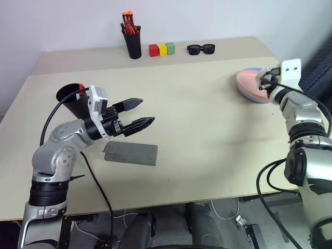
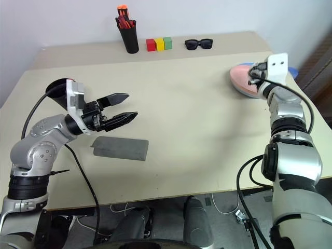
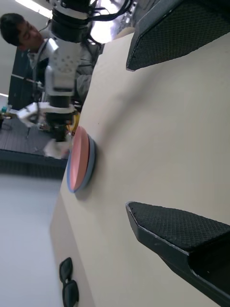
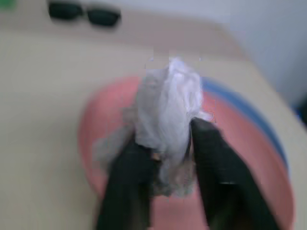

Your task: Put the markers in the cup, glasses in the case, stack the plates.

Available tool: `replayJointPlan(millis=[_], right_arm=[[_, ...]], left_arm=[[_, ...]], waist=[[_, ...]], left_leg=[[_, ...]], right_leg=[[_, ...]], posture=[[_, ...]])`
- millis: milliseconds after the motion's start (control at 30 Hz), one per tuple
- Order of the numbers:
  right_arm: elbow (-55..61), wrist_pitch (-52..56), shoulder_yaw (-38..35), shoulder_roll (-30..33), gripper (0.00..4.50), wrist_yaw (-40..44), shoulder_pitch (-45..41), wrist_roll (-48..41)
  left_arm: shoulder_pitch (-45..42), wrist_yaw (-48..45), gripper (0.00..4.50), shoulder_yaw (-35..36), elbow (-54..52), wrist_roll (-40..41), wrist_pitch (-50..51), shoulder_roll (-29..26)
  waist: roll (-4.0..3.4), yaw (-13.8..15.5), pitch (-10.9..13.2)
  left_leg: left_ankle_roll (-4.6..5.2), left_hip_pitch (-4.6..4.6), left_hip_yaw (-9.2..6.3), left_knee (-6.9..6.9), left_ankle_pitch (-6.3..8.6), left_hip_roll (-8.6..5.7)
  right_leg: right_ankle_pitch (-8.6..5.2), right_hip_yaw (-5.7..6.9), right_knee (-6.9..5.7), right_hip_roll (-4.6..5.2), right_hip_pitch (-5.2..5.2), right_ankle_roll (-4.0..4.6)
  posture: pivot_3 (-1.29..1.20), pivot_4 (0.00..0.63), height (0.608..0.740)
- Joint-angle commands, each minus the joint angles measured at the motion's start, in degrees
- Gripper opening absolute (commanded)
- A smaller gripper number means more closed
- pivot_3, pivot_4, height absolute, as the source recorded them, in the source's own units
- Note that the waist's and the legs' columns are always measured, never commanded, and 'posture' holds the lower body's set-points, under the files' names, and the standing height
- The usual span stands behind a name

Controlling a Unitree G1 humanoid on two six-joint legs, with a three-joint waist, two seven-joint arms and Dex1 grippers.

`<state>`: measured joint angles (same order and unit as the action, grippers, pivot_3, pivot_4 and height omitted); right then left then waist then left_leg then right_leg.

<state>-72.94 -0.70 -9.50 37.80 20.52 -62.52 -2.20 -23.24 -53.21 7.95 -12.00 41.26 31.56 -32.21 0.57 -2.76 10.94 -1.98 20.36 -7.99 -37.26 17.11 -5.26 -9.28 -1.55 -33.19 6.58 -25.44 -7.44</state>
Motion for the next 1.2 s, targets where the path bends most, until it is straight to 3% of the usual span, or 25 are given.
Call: replayJointPlan(millis=[33, 67, 233, 333, 433, 567, 700, 767, 833, 1033, 1200], right_arm=[[-0.1, -4.0, 0.6, 0.8, 2.95, -4.0, -2.9, 2.3], [0.0, -4.8, 0.1, 0.8, 3.55, -3.8, -3.2, 2.0], [2.8, -10.6, -2.6, 0.2, 3.55, 2.7, -3.4, -1.3], [10.9, -12.2, -4.2, -2.6, 3.55, 15.8, -0.1, -7.4], [28.4, -2.6, -5.5, -4.8, 3.55, 32.5, 7.8, -19.1], [56.5, 12.3, -1.5, -2.3, 3.55, 43.8, 23.2, -28.9], [74.1, 24.7, 2.0, 2.5, 3.55, 45.0, 33.5, -32.3], [77.8, 28.5, 2.6, 3.4, 4.09, 43.3, 36.1, -32.8], [82.2, 28.3, 2.5, 4.2, 4.46, 43.9, 38.9, -33.1], [88.1, 29.1, -1.7, 5.4, 4.46, 44.0, 44.6, -35.9], [89.7, 23.3, -0.4, 4.9, 4.46, 44.0, 45.3, -32.3]], left_arm=[[0.3, 0.7, 4.5, 1.8, -2.7, 1.5, 0.5, -0.8], [0.5, 0.8, 4.5, 2.0, -3.0, 1.6, 0.7, -1.0], [1.8, 1.4, 4.5, 2.8, -3.6, 1.9, 0.6, -1.7], [3.2, 0.7, 4.5, 4.2, -4.0, 2.3, 0.1, -2.5], [4.3, -0.2, 4.5, 4.7, -4.1, 1.5, -1.5, -3.1], [5.8, -2.0, 4.5, 6.2, -2.4, 1.2, -3.0, -4.7], [8.6, -5.9, 4.5, 7.5, -0.2, 0.9, -4.6, -7.0], [9.2, -7.6, 4.5, 7.4, 1.5, 0.3, -5.8, -7.8], [9.4, -9.1, 4.5, 7.0, 3.4, -0.5, -6.4, -8.7], [10.2, -11.8, 4.5, 8.0, 6.2, -1.2, -7.7, -10.4], [10.7, -13.0, 4.5, 9.2, 6.9, -1.4, -8.9, -11.0]], waist=[[-0.01, 0.0, 0.0], [-0.01, 0.0, 0.0], [0.0, 0.1, 0.0], [0.0, 0.0, 0.0], [0.0, 0.1, 0.0], [-0.02, 1.0, 0.0], [-0.07, 1.7, 0.0], [-0.04, 1.7, 0.0], [-0.04, 1.9, 0.0], [-0.03, 2.1, 0.0], [-0.02, 2.1, 0.0]], left_leg=[[0.0, -0.01, 0.0, 0.0, 0.0, 0.0], [0.0, -0.01, 0.0, 0.0, 0.0, 0.0], [0.0, -0.01, 0.0, -0.01, 0.0, 0.0], [0.0, -0.02, 0.01, 0.0, 0.0, 0.0], [0.0, -0.02, -0.03, 0.01, 0.0, 0.06], [0.0, 0.05, -0.15, -0.04, 0.01, 0.1], [0.09, 0.01, -0.06, -0.14, 0.06, 0.08], [0.09, -0.03, -0.02, -0.17, 0.06, 0.07], [0.09, -0.08, -0.02, -0.19, 0.06, 0.11], [0.09, 0.0, 0.01, -0.31, 0.06, 0.1], [0.09, -0.01, 0.0, -0.3, 0.06, 0.12]], right_leg=[[0.0, 0.0, -0.01, 0.0, 0.0, 0.0], [0.0, 0.0, -0.01, 0.0, 0.0, 0.0], [0.0, -0.01, 0.0, -0.02, 0.0, 0.0], [0.0, -0.02, 0.0, -0.02, 0.01, -0.01], [0.0, -0.01, 0.01, -0.08, 0.02, -0.01], [0.0, 0.02, -0.03, -0.07, -0.01, -0.01], [0.01, 0.0, -0.05, 0.0, 0.0, -0.03], [0.01, 0.0, -0.11, -0.04, 0.02, -0.02], [0.01, 0.0, -0.12, -0.11, 0.07, 0.0], [0.01, 0.0, -0.1, -0.09, 0.07, -0.01], [0.01, 0.0, -0.11, -0.08, 0.07, -0.01]], posture=[[0.0, 0.15, 0.74], [0.0, 0.15, 0.74], [0.0, 0.15, 0.74], [0.0, 0.15, 0.74], [0.0, 0.15, 0.74], [0.0, 0.15, 0.74], [0.0, 0.15, 0.74], [0.0, 0.15, 0.74], [0.0, 0.15, 0.74], [0.0, 0.15, 0.74], [0.0, 0.15, 0.74]])
